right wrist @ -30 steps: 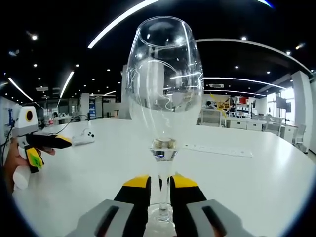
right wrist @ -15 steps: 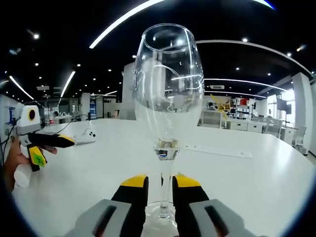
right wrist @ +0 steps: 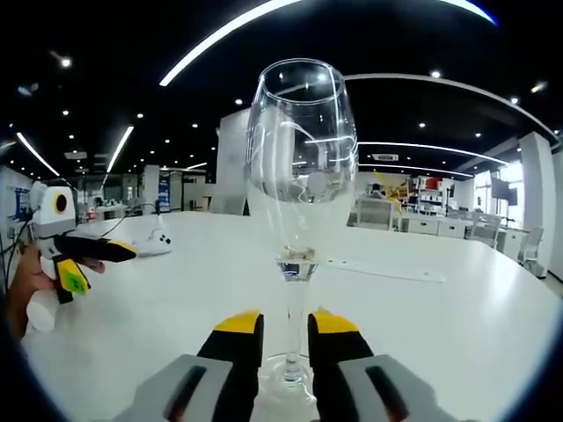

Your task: Stand the stemmed glass upright on the table place it in front of you

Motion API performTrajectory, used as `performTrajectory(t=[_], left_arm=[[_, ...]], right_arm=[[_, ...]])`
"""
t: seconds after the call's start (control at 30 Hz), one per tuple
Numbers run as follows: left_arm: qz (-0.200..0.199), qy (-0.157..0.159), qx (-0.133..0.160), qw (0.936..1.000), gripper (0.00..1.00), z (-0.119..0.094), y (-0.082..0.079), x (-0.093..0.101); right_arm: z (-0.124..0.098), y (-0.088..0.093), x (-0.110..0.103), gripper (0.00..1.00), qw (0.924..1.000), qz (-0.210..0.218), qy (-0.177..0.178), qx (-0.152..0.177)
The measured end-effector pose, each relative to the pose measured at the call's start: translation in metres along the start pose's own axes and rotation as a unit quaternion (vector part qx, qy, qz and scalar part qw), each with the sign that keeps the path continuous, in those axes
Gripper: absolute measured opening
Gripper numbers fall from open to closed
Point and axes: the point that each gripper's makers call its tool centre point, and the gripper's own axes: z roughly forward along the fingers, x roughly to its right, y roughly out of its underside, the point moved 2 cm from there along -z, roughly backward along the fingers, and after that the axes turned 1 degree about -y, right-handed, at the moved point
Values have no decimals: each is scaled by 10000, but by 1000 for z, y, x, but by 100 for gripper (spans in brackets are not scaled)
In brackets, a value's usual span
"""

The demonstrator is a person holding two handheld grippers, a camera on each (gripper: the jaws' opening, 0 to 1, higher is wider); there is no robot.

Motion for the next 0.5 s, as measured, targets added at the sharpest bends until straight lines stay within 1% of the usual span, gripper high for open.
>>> performTrajectory(t=[0.5], left_arm=[[-1,-12,3,10000,60,0,0,-1]], right_arm=[[-8,-1,-2,28,10000,-23,43,23]])
